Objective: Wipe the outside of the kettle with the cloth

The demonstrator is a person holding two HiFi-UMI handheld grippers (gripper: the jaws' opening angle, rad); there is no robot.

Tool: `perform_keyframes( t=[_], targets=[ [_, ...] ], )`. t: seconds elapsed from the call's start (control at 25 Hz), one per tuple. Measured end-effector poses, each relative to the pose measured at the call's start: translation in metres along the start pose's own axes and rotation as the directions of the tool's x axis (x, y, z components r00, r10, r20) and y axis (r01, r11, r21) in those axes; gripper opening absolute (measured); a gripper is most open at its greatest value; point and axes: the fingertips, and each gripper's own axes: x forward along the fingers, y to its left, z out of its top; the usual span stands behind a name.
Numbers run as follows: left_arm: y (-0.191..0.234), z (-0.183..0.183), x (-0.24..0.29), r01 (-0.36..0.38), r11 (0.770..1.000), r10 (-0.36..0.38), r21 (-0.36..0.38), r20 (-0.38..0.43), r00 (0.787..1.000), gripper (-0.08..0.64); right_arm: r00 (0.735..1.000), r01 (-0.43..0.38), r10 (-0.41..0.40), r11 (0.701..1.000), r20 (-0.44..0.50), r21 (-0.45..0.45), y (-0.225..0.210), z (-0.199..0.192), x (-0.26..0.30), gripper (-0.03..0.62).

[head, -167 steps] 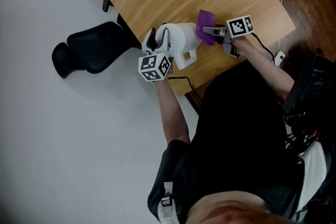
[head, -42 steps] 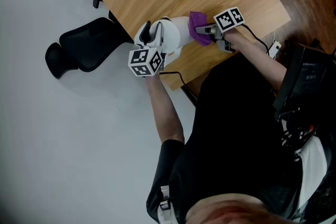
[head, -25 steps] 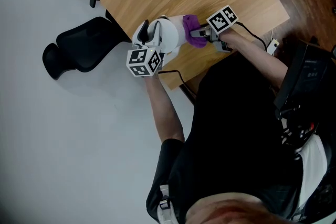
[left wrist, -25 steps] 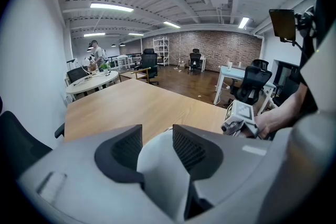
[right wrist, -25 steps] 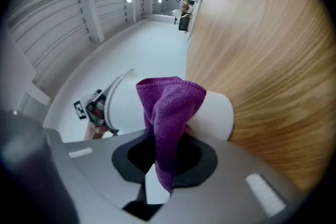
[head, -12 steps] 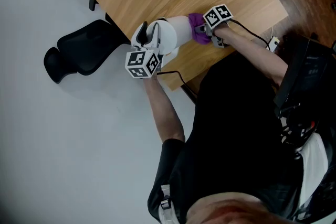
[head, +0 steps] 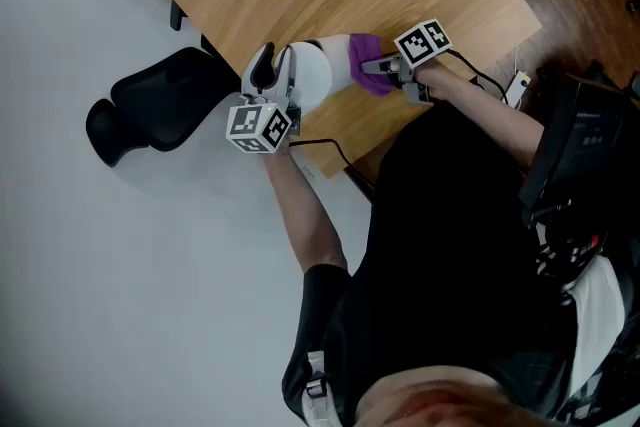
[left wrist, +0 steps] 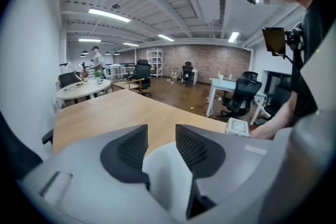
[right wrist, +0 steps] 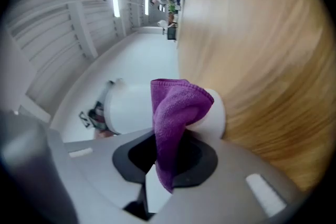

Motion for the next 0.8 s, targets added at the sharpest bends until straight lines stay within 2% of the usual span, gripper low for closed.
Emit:
perform_keyframes(
  t=[0.04,0.12,0.2,0.28,0.36,0.56,0.68,0.8],
  targets=[
    [0.002,-0.003,-0.002,-0.036,0.999,0.036,-0.011,-0.008,0.999,0.072,0.995,-0.096,0.097,0.995,0.016,-0.026,0.035,0.006,-0.004,0.046],
    [0.003,-0.013,-0.002,-0.086,0.996,0.086,0.013,-0.063,0.994,0.074,0.967,-0.252,0.253,0.965,0.013,-0.076,0.095,0.013,-0.007,0.046],
    [0.003,-0.018,0.002,-0.111,0.993,0.115,0.044,-0.113,0.987,0.074,0.949,-0.314,0.313,0.941,-0.024,-0.125,0.128,0.015,-0.002,0.046],
    [0.002,-0.02,0.004,-0.118,0.991,0.126,0.062,-0.135,0.983,0.075,0.949,-0.314,0.306,0.933,-0.07,-0.175,0.134,0.014,0.007,0.046],
    [-0.001,-0.019,0.005,-0.117,0.991,0.125,0.067,-0.13,0.984,0.086,0.955,-0.293,0.282,0.943,-0.086,-0.158,0.123,0.012,0.009,0.054],
    [-0.007,-0.02,0.003,-0.098,0.992,0.107,0.074,-0.126,0.986,0.084,0.985,-0.155,0.151,0.987,-0.081,-0.034,0.05,0.003,0.008,0.054],
    [-0.008,-0.019,0.002,-0.096,0.992,0.105,0.079,-0.121,0.987,0.084,0.995,-0.044,0.044,0.999,-0.095,0.004,0.006,0.002,0.009,0.054],
    [-0.009,-0.02,0.0,-0.1,0.991,0.11,0.088,-0.11,0.988,0.086,0.991,0.089,-0.084,0.995,-0.103,0.047,-0.039,0.0,0.008,0.051]
  ],
)
